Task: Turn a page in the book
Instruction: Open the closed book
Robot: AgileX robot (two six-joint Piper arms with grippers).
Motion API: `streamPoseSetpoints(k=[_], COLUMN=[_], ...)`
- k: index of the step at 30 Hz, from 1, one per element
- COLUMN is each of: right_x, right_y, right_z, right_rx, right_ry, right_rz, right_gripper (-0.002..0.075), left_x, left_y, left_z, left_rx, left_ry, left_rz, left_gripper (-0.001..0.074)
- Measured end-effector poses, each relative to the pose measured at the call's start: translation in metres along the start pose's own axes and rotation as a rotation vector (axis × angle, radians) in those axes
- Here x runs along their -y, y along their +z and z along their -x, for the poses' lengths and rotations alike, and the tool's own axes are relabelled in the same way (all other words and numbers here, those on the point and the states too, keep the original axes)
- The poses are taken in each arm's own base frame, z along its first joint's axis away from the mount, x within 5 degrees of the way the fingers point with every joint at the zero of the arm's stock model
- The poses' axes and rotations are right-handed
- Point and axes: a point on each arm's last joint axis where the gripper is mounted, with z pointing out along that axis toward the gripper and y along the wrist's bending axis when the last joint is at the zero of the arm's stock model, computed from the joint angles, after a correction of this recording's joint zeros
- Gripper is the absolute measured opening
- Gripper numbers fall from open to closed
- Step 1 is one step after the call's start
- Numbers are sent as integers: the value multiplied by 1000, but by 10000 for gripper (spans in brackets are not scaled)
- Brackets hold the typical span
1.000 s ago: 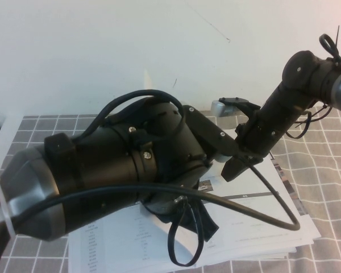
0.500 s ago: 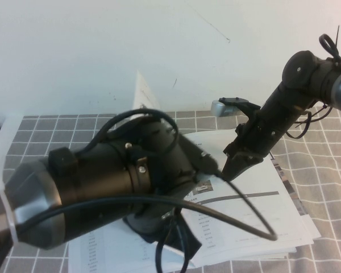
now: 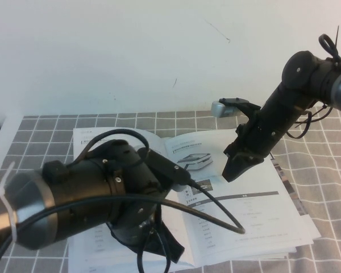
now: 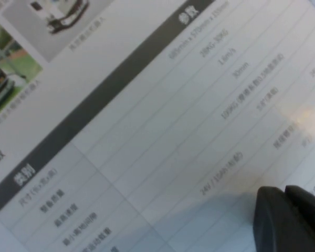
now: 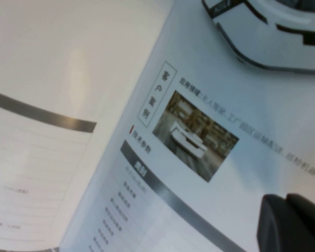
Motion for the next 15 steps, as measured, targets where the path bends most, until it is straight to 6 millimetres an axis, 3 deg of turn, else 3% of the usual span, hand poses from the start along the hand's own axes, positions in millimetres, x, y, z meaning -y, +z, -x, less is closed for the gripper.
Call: streamPoseSetpoints(k=[9,15], right_x=[-1,-9], right_y=[1,8], right_z=[0,2], right_rx=[-8,-34], right_ry=[22,27], right_rz=[-7,-25], right_gripper=[-1,-1], left_x=[-28,-35], left_y=[32,56], left_z=[10,11], left_rx=[34,-15], left_ry=[-113,-130], left_rz=[-14,1], left_gripper=[-4,-4])
